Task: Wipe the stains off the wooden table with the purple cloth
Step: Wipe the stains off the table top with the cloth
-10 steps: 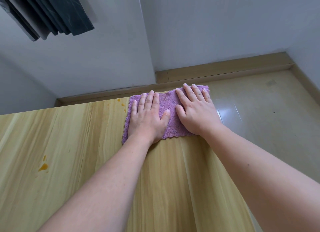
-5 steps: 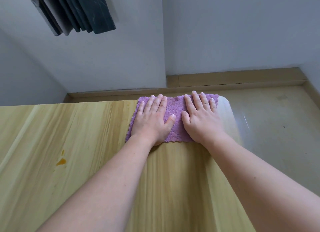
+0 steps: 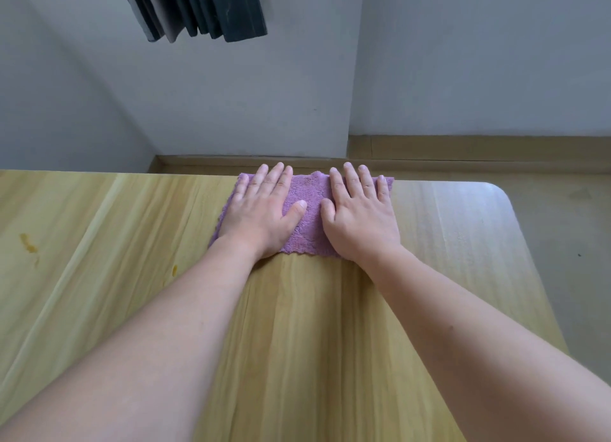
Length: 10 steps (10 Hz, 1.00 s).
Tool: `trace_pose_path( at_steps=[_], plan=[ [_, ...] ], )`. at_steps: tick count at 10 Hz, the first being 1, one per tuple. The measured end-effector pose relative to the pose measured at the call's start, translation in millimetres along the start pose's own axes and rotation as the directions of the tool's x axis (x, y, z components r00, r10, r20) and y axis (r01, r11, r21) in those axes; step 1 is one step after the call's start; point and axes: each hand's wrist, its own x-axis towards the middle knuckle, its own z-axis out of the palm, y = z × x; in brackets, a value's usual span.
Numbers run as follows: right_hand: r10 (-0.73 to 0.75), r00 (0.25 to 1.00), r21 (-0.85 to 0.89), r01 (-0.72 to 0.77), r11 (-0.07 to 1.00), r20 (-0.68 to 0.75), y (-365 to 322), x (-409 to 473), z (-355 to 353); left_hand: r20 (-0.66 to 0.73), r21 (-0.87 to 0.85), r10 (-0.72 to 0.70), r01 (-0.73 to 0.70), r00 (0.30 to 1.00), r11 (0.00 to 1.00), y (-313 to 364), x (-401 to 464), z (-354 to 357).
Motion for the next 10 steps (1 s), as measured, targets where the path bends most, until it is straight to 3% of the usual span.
trace_pose_path(
  at_steps=[10],
  plan=[
    [0.007,1.0,0.025,-0.007,1.0,0.0,-10.1,-50.4,-1.1,-0.002,-0.003,-0.01,0.01,1.0,1.0,2.4,-43.2,7.2]
  ],
)
